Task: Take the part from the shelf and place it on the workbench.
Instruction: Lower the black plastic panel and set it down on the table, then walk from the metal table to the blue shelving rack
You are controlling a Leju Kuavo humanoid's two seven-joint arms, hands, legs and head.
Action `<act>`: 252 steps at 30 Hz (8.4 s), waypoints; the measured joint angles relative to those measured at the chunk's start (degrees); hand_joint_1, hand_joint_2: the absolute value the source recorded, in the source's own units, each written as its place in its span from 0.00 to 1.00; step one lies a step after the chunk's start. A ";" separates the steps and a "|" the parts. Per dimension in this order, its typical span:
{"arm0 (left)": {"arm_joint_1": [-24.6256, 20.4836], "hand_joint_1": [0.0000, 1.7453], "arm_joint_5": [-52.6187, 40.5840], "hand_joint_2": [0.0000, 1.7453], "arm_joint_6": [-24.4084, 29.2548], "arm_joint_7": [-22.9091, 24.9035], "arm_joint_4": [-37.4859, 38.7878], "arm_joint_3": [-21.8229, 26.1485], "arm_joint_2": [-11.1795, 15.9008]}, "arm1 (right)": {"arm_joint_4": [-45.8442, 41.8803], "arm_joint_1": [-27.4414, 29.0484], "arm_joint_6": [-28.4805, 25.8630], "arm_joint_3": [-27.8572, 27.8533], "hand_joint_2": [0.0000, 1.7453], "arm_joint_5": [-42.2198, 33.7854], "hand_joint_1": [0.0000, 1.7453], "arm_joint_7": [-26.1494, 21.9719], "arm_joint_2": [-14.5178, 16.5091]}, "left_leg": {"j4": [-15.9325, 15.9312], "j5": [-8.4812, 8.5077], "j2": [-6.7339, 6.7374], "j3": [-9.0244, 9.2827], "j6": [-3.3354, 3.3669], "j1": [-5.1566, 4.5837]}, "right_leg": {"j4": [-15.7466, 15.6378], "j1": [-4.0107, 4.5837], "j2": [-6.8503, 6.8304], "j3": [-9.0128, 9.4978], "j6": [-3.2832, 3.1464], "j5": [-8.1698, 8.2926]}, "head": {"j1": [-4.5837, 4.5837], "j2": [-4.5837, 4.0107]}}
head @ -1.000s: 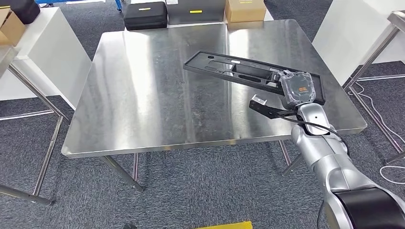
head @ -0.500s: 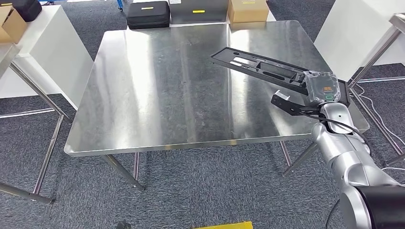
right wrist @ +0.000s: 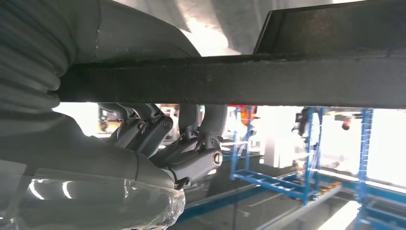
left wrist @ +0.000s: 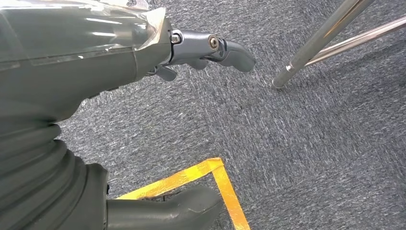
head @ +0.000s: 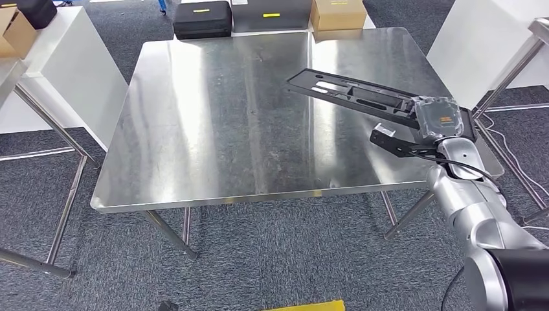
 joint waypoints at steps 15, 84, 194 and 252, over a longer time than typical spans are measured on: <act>0.17 0.00 -1.05 1.00 1.42 -0.03 0.02 0.30 0.08 | 0.88 -0.16 -0.73 0.68 0.50 2.15 0.49 -4.30 4.98 | 0.10 0.00 -0.18 -0.04 0.00 0.01 | 0.00 -0.02 -0.24 -0.07 0.01 -0.01 | -0.01 0.00; 2.12 0.00 -0.54 0.00 1.78 1.02 0.02 5.06 0.58 | 1.26 -2.56 2.51 -12.33 1.00 2.08 0.00 12.64 -18.56 | 0.37 -0.06 -0.40 -0.21 0.12 -0.10 | -0.01 -0.14 -0.37 -0.06 0.04 -0.01 | -0.01 0.00; 2.03 0.00 -16.58 0.00 -1.81 11.37 0.04 12.11 -1.19 | 6.03 52.67 11.28 -86.89 0.00 7.32 0.00 7.55 18.77 | 0.31 -0.70 -0.14 0.45 0.03 0.23 | -0.37 0.18 -0.24 0.26 -0.15 -0.42 | -0.01 0.00; 1.16 0.00 -17.99 0.00 -2.56 12.37 0.00 11.99 -0.69 | 8.28 52.70 15.02 -83.12 0.00 9.06 0.00 7.42 19.13 | 0.25 -1.18 4.22 1.68 -1.80 1.46 | -1.01 -0.92 -1.39 3.90 -0.69 -2.29 | 0.06 0.00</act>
